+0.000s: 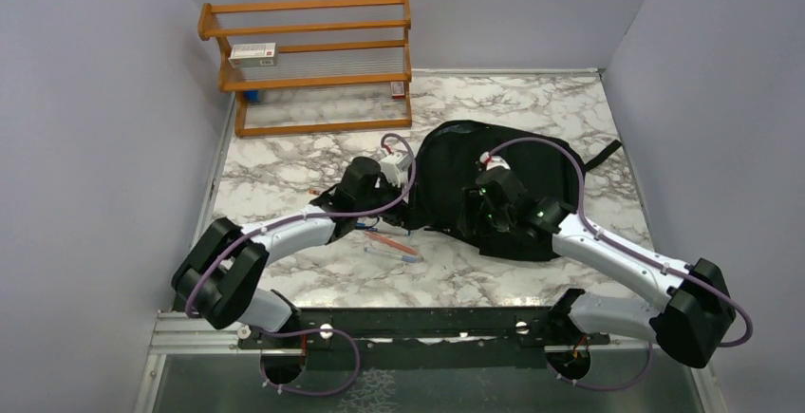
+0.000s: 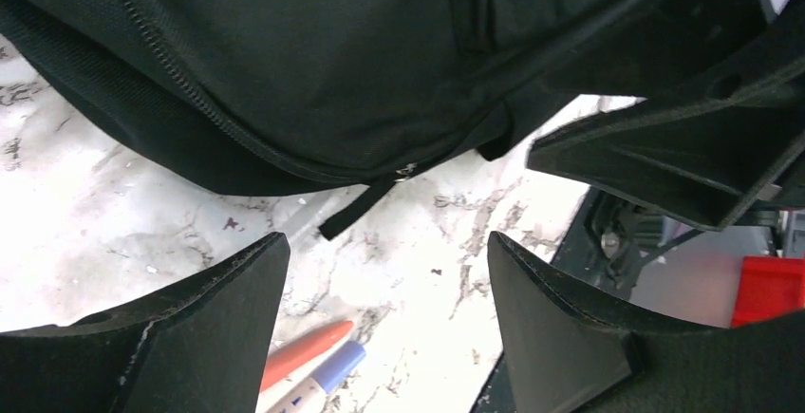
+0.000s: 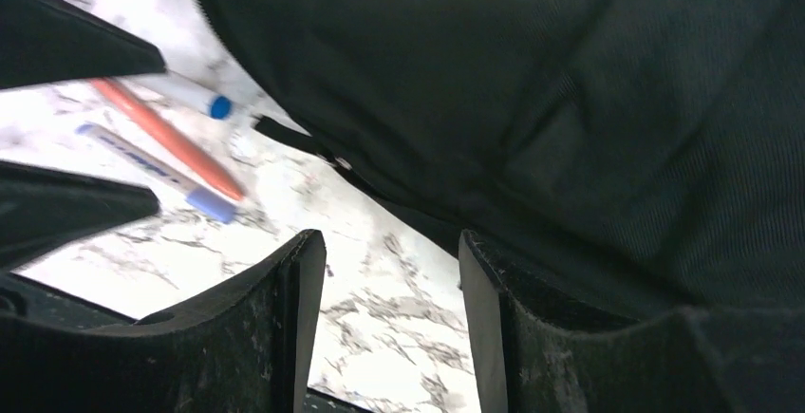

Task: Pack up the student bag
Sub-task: Zip the student bag at the center of the board.

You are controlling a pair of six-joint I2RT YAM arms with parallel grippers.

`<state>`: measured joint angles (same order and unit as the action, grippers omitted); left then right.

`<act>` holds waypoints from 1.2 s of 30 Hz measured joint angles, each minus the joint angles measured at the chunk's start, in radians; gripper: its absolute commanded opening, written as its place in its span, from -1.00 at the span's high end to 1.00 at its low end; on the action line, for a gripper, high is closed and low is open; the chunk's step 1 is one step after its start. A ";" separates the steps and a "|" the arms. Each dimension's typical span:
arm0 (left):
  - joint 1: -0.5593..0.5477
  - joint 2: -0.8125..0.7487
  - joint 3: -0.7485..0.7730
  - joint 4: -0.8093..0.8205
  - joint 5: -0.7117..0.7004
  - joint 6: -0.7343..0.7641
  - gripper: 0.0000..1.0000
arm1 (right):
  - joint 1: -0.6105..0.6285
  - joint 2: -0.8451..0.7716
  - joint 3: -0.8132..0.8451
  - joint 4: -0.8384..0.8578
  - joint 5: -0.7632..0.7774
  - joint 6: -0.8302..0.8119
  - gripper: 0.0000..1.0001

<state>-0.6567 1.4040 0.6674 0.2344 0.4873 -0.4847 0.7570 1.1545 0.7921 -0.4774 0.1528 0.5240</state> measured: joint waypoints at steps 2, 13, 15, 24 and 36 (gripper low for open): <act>-0.003 0.027 0.005 -0.001 -0.006 0.018 -0.56 | -0.006 -0.016 -0.028 -0.025 0.014 0.025 -0.16; -0.082 0.134 0.026 -0.003 -0.072 0.142 -0.57 | -0.190 -0.111 -0.167 -0.038 -0.058 0.067 -0.16; -0.092 0.138 0.031 -0.003 -0.097 0.169 -0.57 | -0.220 -0.113 -0.175 -0.035 -0.077 0.062 -0.16; -0.110 0.180 0.071 0.011 -0.192 0.299 -0.57 | -0.229 -0.113 -0.176 -0.016 -0.147 0.035 -0.16; -0.197 0.312 0.156 0.003 -0.179 0.386 -0.52 | -0.235 -0.114 -0.176 -0.010 -0.172 0.025 -0.16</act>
<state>-0.8536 1.7164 0.8238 0.2379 0.3088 -0.0990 0.5220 1.0401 0.6159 -0.4870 -0.0193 0.5488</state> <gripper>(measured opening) 0.780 0.580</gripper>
